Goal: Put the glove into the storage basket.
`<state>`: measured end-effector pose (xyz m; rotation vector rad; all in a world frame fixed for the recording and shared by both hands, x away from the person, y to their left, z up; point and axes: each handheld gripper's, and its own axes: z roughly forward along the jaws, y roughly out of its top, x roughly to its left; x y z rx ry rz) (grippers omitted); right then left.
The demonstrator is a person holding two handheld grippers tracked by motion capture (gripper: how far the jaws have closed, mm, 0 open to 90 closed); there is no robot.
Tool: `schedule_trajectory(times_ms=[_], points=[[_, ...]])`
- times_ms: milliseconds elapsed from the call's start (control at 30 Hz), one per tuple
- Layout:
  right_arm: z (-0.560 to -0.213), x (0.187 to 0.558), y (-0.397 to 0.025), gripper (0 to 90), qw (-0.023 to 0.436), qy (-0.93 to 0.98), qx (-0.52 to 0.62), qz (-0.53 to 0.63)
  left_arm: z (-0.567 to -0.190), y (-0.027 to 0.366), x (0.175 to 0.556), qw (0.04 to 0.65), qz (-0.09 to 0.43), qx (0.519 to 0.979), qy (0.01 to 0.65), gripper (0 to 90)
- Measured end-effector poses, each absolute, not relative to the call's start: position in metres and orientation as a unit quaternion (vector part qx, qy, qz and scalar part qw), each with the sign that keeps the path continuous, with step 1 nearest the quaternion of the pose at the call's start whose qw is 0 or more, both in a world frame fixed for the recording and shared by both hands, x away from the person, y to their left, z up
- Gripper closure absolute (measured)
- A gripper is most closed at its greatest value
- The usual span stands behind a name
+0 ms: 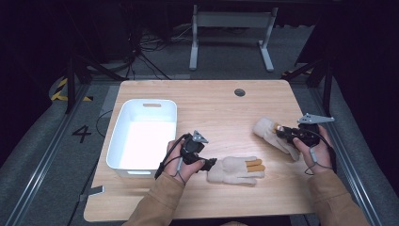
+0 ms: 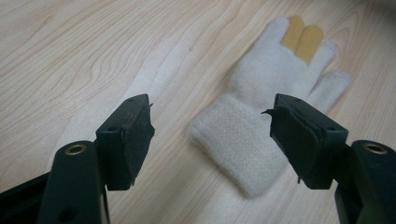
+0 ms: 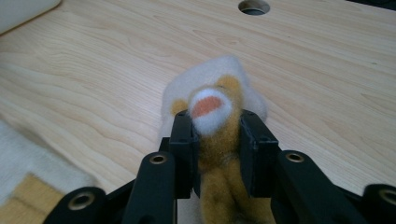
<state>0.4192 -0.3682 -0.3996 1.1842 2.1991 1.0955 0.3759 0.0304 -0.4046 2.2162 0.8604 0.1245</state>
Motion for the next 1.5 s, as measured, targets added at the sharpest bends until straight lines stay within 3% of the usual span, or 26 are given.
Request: schedule_trajectory(times_ms=[600, 1500], points=[[-0.375, 0.397, -0.344, 70.0, 0.161, 0.82, 0.355, 0.42, -0.399, 0.031, 0.377, 0.379, 0.053, 0.862, 0.332, 30.6], [-0.366, 0.382, -0.309, 69.8, 0.095, 0.849, 0.277, 0.439, -0.397, 0.036, 0.377, 0.381, 0.054, 0.861, 0.334, 30.4]])
